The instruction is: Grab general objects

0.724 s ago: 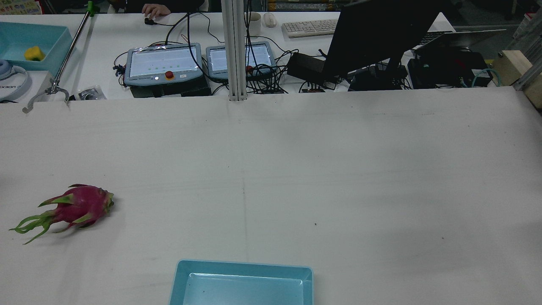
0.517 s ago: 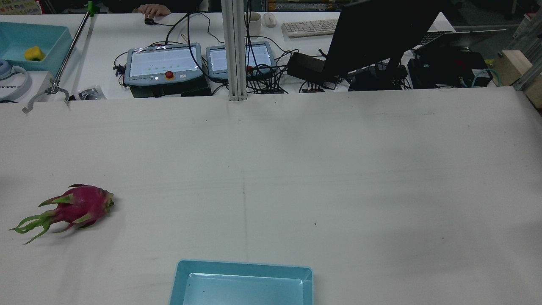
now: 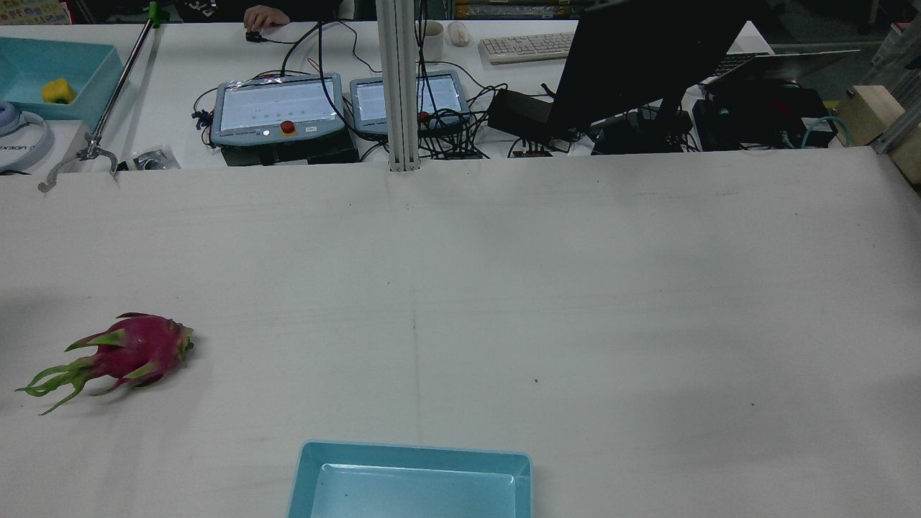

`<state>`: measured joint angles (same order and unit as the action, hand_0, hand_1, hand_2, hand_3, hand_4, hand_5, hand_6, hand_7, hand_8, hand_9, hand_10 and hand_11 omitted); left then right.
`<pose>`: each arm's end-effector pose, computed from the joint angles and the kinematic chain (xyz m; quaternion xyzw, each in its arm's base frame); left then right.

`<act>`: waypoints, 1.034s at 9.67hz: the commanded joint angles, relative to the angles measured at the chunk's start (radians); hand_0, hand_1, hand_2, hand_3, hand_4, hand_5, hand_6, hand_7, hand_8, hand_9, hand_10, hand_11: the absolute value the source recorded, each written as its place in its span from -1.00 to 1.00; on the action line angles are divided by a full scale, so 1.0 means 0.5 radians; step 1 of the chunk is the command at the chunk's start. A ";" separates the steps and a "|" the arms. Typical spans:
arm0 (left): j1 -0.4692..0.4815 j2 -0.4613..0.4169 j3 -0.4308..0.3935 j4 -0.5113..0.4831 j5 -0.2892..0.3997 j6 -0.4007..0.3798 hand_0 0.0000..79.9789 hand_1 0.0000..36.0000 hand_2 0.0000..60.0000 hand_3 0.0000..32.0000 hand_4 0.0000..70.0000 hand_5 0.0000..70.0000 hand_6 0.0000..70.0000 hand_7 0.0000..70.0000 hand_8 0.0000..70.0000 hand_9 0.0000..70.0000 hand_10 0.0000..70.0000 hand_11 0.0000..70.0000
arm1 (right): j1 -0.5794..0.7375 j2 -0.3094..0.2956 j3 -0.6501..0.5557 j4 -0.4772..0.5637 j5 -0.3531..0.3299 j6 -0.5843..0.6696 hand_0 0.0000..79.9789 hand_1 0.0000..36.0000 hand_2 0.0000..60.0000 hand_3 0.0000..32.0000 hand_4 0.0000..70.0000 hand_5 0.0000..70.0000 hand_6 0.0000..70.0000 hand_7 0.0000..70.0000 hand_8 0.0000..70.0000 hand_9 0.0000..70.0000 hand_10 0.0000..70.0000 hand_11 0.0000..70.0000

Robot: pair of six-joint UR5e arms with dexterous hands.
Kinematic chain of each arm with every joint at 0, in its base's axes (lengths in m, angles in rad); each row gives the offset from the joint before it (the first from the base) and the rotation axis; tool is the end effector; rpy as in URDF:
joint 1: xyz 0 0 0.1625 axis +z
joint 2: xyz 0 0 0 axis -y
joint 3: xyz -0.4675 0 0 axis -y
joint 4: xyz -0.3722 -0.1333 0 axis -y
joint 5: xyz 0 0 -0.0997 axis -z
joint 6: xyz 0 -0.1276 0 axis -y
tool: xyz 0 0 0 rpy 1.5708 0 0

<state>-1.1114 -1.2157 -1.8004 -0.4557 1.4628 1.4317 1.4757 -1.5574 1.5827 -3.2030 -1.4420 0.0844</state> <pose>0.0274 -0.3870 0.7006 0.4074 0.7037 -0.3753 0.4449 0.1014 -0.5132 0.7247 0.0160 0.6941 -0.7185 0.0408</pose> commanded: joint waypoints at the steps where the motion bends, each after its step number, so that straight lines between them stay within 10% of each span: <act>1: 0.063 -0.051 -0.193 0.449 -0.035 0.064 1.00 1.00 0.04 -0.36 -0.90 -0.78 -0.96 -0.39 -1.00 -0.92 -1.00 -1.00 | 0.000 -0.002 0.001 0.000 0.000 0.000 -1.00 -1.00 -1.00 -1.00 -1.00 -1.00 -1.00 -1.00 -1.00 -1.00 -1.00 -1.00; 5: 0.081 -0.081 -0.528 0.987 -0.039 0.085 1.00 1.00 0.45 0.73 -0.97 -0.64 -1.00 -0.33 -1.00 -0.91 -1.00 -1.00 | 0.000 0.001 0.001 0.000 0.000 0.000 -1.00 -1.00 -1.00 -1.00 -1.00 -1.00 -1.00 -1.00 -1.00 -1.00 -1.00 -1.00; 7: 0.285 -0.481 -0.535 1.525 -0.154 0.198 1.00 1.00 0.64 0.83 -0.86 -0.50 -0.95 -0.27 -1.00 -0.89 -1.00 -1.00 | 0.000 -0.002 0.001 0.000 0.000 0.000 -1.00 -1.00 -1.00 -1.00 -1.00 -1.00 -1.00 -1.00 -1.00 -1.00 -1.00 -1.00; 9: 0.599 -0.853 -0.535 2.072 -0.516 0.171 0.75 0.98 0.13 1.00 -1.00 -0.73 -1.00 -0.44 -1.00 -0.93 -1.00 -1.00 | 0.000 -0.002 0.001 0.000 0.000 0.000 -1.00 -1.00 -1.00 -1.00 -1.00 -1.00 -1.00 -1.00 -1.00 -1.00 -1.00 -1.00; 10: 0.606 -0.936 -0.535 2.162 -0.520 0.165 0.40 0.56 -0.27 1.00 -1.00 -0.93 -1.00 -0.61 -1.00 -0.96 -1.00 -1.00 | 0.000 -0.002 0.001 0.000 0.000 0.000 -1.00 -1.00 -1.00 -1.00 -1.00 -1.00 -1.00 -1.00 -1.00 -1.00 -1.00 -1.00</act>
<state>-0.8968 -1.5305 -2.0659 0.4191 1.2988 1.5183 1.4757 -1.5583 1.5831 -3.2030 -1.4419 0.0844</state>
